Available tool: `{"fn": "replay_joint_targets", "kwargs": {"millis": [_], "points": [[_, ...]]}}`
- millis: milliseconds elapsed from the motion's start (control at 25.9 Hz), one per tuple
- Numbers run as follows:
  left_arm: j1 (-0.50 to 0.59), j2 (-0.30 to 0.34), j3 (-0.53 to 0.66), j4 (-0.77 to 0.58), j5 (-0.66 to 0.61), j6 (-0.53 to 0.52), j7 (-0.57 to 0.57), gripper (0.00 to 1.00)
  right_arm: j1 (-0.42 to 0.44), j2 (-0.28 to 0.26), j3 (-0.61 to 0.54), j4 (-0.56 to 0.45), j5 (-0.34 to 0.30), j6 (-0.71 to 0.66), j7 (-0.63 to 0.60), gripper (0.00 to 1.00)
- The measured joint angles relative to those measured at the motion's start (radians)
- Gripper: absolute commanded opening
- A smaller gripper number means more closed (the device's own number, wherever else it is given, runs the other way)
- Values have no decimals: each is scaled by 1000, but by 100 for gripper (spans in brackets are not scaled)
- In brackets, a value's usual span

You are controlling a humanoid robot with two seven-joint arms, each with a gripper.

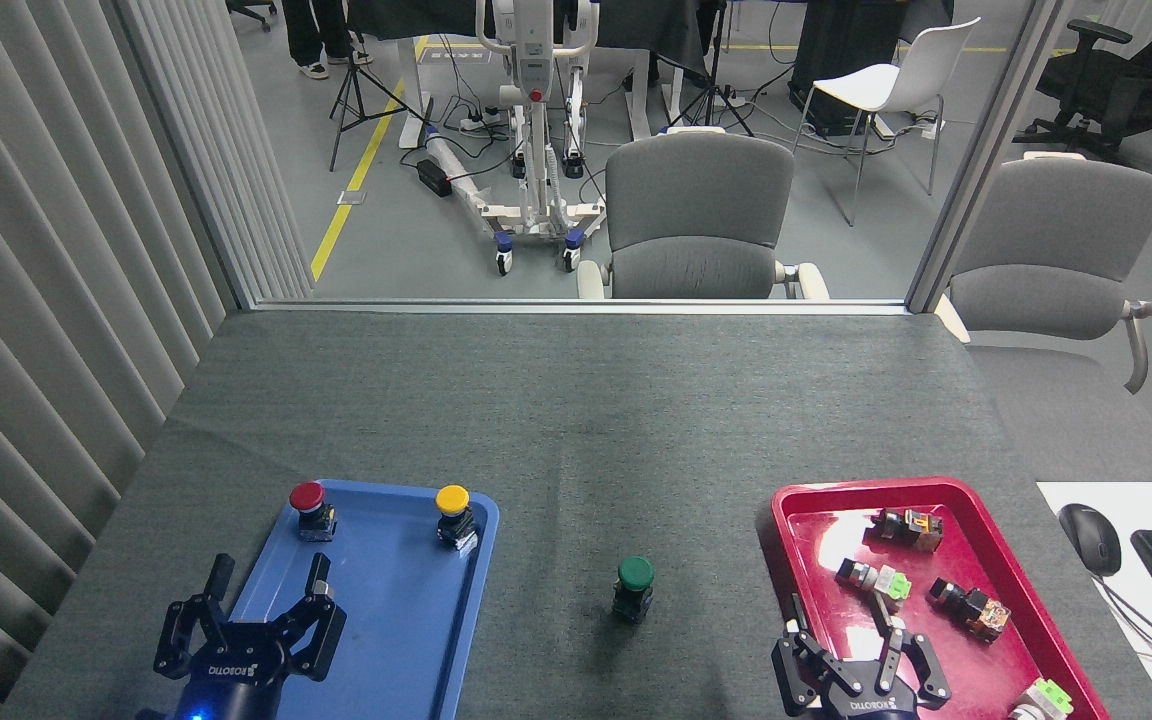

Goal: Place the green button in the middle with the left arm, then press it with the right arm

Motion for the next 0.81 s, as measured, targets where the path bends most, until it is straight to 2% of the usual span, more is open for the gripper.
{"fn": "replay_joint_targets", "kwargs": {"millis": [348,812], "points": [[-2,15,1,22,2,5,-9,100,46,-14,-27,-48,-18,1,-2,100],[-2,21,-1,11,3,6,-35,100,43,-21,-31,-58,-19,6,16,100]]}}
